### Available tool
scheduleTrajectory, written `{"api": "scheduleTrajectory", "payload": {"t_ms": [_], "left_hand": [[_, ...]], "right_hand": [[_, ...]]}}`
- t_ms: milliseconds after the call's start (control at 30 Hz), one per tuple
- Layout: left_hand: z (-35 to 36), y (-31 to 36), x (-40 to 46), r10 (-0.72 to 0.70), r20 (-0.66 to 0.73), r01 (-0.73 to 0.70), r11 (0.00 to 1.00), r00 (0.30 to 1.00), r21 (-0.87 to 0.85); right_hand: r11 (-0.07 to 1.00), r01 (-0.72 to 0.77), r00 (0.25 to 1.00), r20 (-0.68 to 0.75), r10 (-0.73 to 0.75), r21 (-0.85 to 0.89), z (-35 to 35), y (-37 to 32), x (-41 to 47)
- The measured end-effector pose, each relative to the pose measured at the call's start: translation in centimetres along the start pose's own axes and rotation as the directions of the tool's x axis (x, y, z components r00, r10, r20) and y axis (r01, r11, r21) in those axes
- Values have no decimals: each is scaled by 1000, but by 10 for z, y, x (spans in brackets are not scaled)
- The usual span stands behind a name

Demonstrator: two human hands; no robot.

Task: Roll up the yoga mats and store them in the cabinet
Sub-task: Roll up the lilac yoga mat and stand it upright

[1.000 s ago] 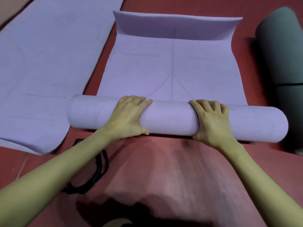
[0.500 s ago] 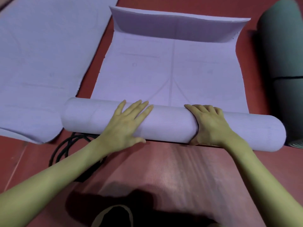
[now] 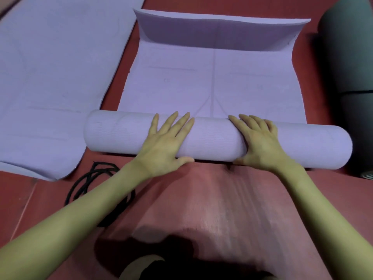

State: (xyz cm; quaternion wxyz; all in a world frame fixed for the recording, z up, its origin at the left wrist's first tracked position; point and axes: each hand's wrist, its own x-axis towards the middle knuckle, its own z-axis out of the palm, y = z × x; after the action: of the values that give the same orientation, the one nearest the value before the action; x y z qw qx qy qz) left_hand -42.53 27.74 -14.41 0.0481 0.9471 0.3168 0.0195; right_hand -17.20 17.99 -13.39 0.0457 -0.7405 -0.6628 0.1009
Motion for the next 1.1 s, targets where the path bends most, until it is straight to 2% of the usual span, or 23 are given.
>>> {"api": "scheduleTrajectory", "payload": {"t_ms": [133,333,533,667,800,900,1100], "left_hand": [[3,-5,12,-25,-2,25,1000,1000,3],[-14,-16,36,-42,100,50,995,994,-82],[-2,1,17,-70,-91,64,996,993,-69],[4,-4,26,-60,-133,55,998,989,-40],[1,-10,39,-78,-102,72,995,992,-63],[1,-16,44,-94,-79,89,994,992,-69],[-3,-25,69,-149,30,147,987,988,65]], "right_hand": [[997,7,1000,22,-9,73,-6,7,5],[994,56,985,-170,-39,94,13,9,-17],[978,38,990,-141,-9,206,7,19,5],[973,15,990,-137,17,232,2,20,14],[991,42,972,-236,-10,129,15,13,3],[997,42,973,-230,-27,60,21,15,6],[997,-12,985,-174,-2,-82,17,22,37]]}}
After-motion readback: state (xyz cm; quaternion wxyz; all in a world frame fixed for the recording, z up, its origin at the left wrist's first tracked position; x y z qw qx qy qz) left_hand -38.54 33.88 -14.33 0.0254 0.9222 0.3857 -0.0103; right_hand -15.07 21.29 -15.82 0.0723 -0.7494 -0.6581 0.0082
